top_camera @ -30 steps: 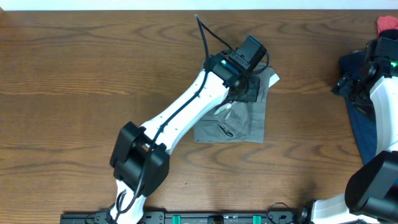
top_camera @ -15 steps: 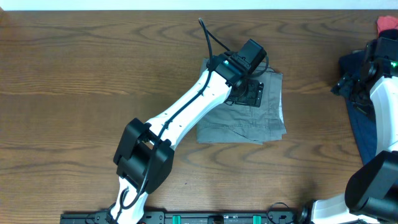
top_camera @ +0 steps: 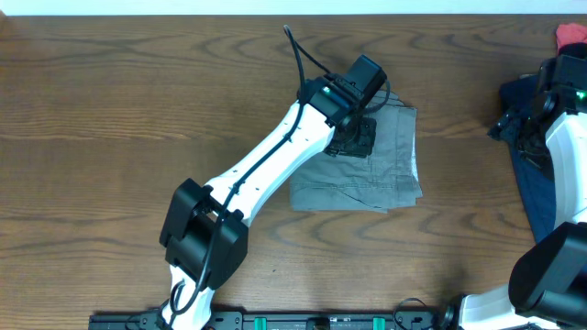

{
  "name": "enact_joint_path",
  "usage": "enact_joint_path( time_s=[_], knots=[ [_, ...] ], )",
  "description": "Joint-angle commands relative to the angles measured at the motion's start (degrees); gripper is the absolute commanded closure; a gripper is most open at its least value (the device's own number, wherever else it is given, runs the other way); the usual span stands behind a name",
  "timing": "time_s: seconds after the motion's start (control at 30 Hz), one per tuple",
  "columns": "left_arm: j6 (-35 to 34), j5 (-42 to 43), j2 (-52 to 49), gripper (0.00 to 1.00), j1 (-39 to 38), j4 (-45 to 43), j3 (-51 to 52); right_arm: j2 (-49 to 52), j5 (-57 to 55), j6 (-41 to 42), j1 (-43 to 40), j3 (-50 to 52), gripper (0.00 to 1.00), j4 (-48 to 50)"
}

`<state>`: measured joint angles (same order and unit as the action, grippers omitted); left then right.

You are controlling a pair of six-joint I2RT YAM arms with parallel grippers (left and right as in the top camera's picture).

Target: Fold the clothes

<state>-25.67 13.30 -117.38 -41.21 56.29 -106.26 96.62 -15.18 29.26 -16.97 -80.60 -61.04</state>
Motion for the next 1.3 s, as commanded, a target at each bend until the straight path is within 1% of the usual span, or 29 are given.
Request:
enact_joint_path(
  time_s=[0.0,0.1,0.13,0.3,0.63,0.87,1.1,1.27],
  knots=[
    [0.5,1.4,-3.4,0.81,0.1,-0.3,1.1,-0.9,-0.7,-0.6,0.1,-0.1,0.01,-0.1],
    [0.5,5.2,-5.6,0.92,0.0,-1.7,1.1,-0.9,-0.7,-0.6,0.1,-0.1,0.01,0.0],
    [0.5,6.6,-6.4,0.94,-0.2,-2.1,1.1,-0.9,-0.7,-0.6,0.1,-0.1,0.01,-0.1],
    [0.5,11.8,-10.6,0.94,-1.5,-4.0,1.1,-0.9,-0.7,-0.6,0.1,-0.1,0.01,-0.1],
    [0.5,12.0,-14.2,0.94,-4.5,-4.6,1.1,-0.9,-0.7,-0.6,0.1,-0.1,0.01,-0.1],
    [0.5,11.7,-17.9,0.94,-4.9,-4.6,1.2,-0.9,-0.7,-0.6,0.1,-0.1,0.01,-0.1],
    [0.5,11.5,-16.1,0.94,-4.5,-2.6,1.1,-0.9,-0.7,-0.6,0.1,-0.1,0.01,0.0],
    [2.6,11.1,-10.1,0.94,-3.1,-0.9,1.0,-0.9,-0.7,-0.6,0.1,-0.1,0.01,-0.1]
  ],
)
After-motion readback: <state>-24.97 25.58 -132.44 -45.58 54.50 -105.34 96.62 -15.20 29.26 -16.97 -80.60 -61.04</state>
